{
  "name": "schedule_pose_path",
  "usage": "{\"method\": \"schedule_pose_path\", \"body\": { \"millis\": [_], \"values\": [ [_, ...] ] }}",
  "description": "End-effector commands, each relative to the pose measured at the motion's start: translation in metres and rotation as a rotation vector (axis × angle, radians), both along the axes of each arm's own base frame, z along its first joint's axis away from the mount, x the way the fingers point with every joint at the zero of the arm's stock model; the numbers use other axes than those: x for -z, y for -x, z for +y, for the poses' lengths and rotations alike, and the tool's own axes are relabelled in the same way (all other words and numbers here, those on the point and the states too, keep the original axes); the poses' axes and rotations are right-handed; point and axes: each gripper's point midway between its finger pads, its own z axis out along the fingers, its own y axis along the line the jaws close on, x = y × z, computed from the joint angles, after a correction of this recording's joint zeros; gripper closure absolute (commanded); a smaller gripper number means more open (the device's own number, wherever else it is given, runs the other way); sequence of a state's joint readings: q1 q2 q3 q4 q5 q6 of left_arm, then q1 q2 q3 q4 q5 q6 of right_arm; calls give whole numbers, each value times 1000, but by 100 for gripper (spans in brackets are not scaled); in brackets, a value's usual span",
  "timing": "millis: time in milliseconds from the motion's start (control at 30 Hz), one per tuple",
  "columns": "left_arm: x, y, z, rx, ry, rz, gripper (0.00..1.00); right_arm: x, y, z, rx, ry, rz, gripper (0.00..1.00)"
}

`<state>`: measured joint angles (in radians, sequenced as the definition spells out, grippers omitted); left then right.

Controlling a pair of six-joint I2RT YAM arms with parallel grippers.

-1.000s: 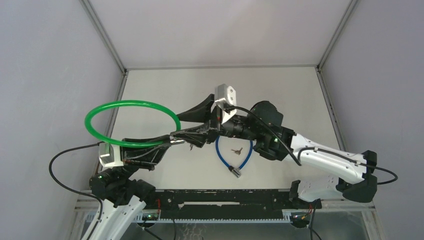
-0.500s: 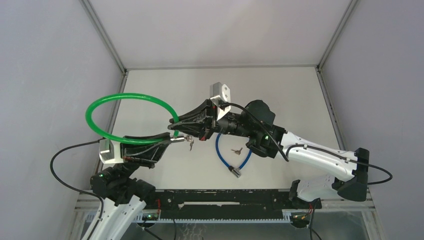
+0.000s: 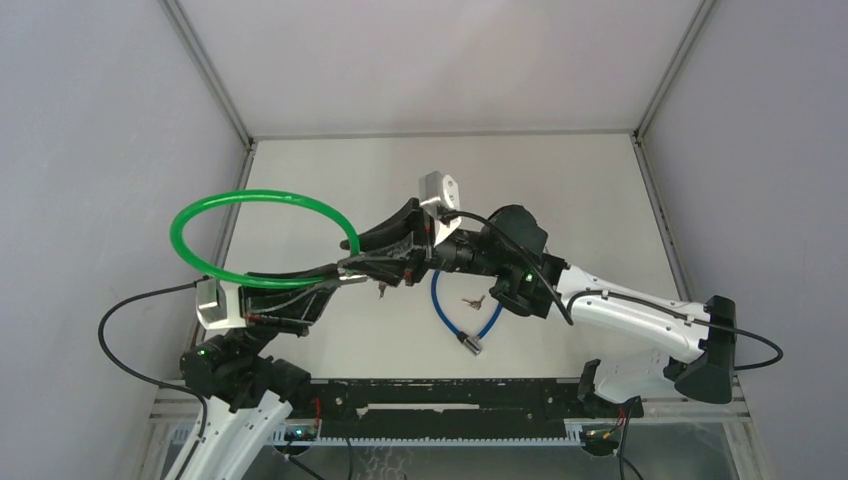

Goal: Lock with the key
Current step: Lock the lock.

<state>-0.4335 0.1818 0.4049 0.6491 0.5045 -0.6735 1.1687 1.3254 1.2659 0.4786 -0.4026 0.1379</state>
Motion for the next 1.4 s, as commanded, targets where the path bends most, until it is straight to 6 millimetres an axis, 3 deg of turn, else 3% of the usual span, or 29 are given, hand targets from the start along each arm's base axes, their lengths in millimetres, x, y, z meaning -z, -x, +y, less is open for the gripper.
{"method": "schedule_pose_path", "body": {
  "millis": [0,67,133,367,467,600,767,933,1167,1367],
  "values": [
    [-28,19,16,-46,76,-133,100,58,8,-3,-66,220,96,49],
    [-23,17,14,-50,63,-129,100,41,3,-19,-30,194,89,30],
    [-20,16,13,-51,52,-129,100,31,0,-35,-10,183,89,3],
    [-16,15,11,-48,40,-123,100,34,-6,-72,-49,243,224,1],
    [-17,15,10,-44,35,-125,100,40,-21,-74,-48,260,346,10],
    [-16,13,9,-43,31,-119,100,43,-22,-62,-121,289,437,27],
    [-16,14,10,-43,32,-117,100,44,-11,-49,-233,321,445,30],
    [-15,12,10,-44,32,-113,100,53,8,-43,-371,361,407,42],
    [-14,12,9,-44,30,-110,100,53,14,-40,-426,359,381,48],
    [-14,11,9,-43,28,-107,100,42,11,-40,-398,314,358,52]
  ]
}}
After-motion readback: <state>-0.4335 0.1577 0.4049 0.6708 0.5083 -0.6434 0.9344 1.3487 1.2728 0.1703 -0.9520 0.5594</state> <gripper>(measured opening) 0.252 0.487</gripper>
